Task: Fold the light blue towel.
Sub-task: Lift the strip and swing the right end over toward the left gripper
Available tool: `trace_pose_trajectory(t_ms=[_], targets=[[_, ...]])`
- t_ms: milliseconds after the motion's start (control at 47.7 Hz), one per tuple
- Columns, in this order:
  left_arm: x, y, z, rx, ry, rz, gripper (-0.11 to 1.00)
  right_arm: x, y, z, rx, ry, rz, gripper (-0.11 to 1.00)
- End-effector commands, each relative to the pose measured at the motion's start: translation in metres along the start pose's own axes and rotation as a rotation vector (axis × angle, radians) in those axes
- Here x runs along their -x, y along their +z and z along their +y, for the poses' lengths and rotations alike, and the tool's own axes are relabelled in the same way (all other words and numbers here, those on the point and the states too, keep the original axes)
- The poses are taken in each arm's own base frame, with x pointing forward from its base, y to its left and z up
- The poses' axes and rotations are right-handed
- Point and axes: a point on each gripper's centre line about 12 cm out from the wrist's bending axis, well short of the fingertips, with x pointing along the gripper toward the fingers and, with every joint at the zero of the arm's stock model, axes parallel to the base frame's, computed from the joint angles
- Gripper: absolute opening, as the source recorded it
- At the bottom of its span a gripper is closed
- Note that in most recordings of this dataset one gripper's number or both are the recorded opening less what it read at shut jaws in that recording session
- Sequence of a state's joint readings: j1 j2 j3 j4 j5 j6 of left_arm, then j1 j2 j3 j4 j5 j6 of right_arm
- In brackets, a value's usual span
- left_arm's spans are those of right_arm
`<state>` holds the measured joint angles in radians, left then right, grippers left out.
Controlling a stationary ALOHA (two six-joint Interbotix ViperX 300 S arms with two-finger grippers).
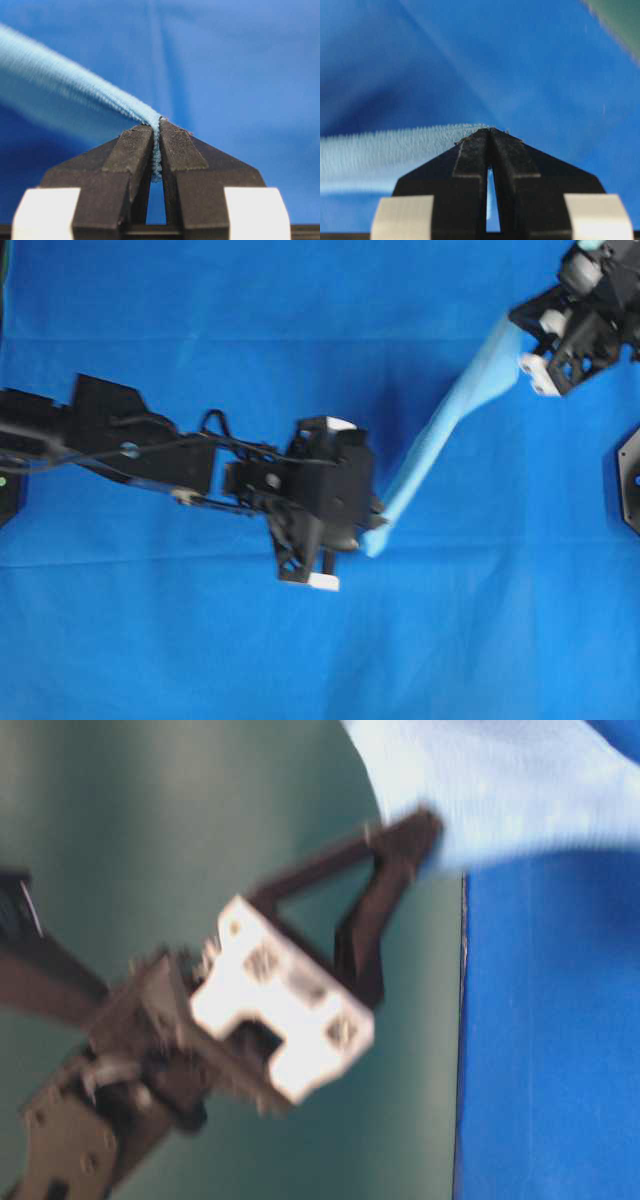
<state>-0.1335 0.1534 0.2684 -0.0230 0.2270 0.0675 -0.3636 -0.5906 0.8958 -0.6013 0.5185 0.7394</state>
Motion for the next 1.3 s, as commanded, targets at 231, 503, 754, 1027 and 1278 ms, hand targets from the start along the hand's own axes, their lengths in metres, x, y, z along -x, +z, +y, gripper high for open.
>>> trace_pose_trajectory(t_ms=[231,503,754,1027,1278], targets=[[-0.028,0.055,-0.042,-0.049,-0.067,-0.095,0.03,-0.03,0.046,0.013,0.035,0.019,-0.058,0.02],[-0.031,0.055,-0.046,-0.051,-0.073,-0.093,0.03,-0.055,0.066,0.02,0.047,0.016,-0.054,0.02],[-0.048,0.066,-0.047,-0.058,-0.067,-0.203,0.03,-0.046,0.052,0.002,0.028,-0.049,-0.01,0.02],[-0.074,0.088,-0.043,-0.062,-0.053,-0.276,0.03,-0.01,0.027,-0.017,-0.012,-0.094,-0.007,0.02],[-0.093,0.086,-0.039,-0.067,-0.045,-0.274,0.03,-0.009,0.018,-0.02,-0.024,-0.11,0.023,0.02]])
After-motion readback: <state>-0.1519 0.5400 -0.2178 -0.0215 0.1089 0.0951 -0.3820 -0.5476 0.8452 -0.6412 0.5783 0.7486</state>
